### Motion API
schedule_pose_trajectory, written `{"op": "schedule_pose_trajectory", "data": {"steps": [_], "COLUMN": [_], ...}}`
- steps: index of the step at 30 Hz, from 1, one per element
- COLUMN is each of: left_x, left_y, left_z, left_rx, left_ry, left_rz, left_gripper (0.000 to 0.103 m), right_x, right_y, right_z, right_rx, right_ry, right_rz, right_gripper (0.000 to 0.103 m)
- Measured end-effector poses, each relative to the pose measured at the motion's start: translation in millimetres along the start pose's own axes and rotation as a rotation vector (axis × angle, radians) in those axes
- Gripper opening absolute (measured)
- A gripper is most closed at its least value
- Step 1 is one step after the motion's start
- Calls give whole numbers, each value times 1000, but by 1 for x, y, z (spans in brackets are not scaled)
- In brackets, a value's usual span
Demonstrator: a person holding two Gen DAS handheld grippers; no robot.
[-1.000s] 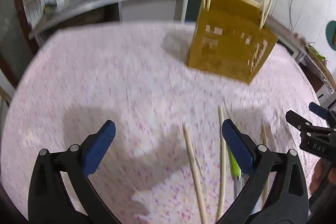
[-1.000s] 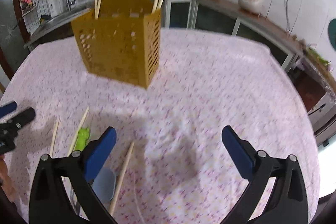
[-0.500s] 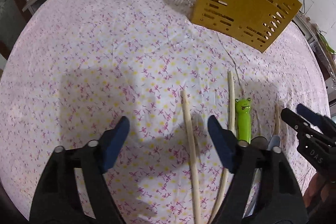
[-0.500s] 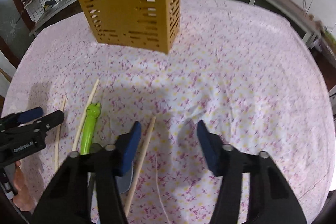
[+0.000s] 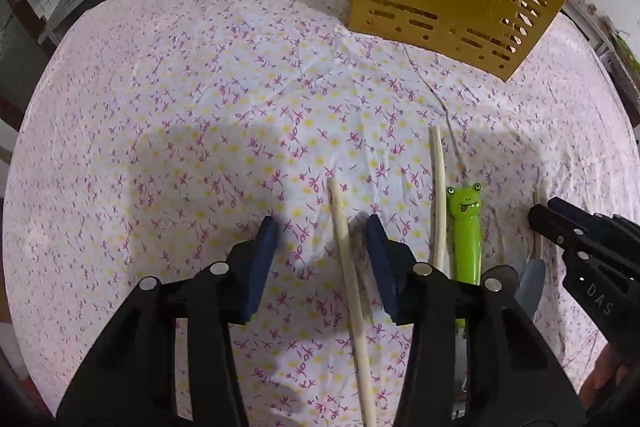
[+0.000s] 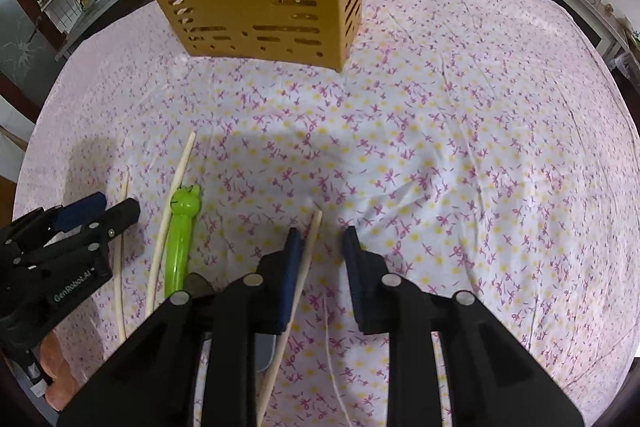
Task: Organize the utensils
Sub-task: 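Close the left tool on a chopstick while the right tool grasps another chopstick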
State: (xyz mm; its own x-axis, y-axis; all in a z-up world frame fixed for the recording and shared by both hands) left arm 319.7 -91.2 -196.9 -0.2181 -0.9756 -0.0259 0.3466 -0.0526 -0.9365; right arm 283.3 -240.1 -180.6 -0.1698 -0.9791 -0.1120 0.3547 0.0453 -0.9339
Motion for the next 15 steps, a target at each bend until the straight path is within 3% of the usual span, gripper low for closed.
{"op": "schedule_pose_trajectory", "data": {"steps": [2,5,6,15], "left_x": [4,7,7,-3], "left_y": [2,2,1,-11], "left_z": [4,8,8,16], "left_rx": [3,8,9,27], "left_ry": [3,10,10,-7], "left_rz": [12,14,17,-26], "left_gripper": [39,22,12,5], "right_x": [-1,-3,-3,8], "right_y": [1,0,0,-14], "right_z": [0,1,1,5], "right_rx": [-4,-7,-7,44], "right_ry": [1,-11,-14,-21], "right_rz": [1,13,19,49], "right_gripper": [19,13,11,2]}}
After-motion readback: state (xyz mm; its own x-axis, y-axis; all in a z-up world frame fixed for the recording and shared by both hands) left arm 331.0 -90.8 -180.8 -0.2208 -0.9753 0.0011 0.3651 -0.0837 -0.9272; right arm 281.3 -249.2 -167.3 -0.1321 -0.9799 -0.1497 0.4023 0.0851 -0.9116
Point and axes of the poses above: each gripper's, at about its wrist camera, not at the fingertips, and y roughly the way its jaws point, x to its right, z to its top, the point moved 10 cm from there along y, roughly the way its jaws point, and after that the axes turned 3 degrees about y, right-handed, at the moved point
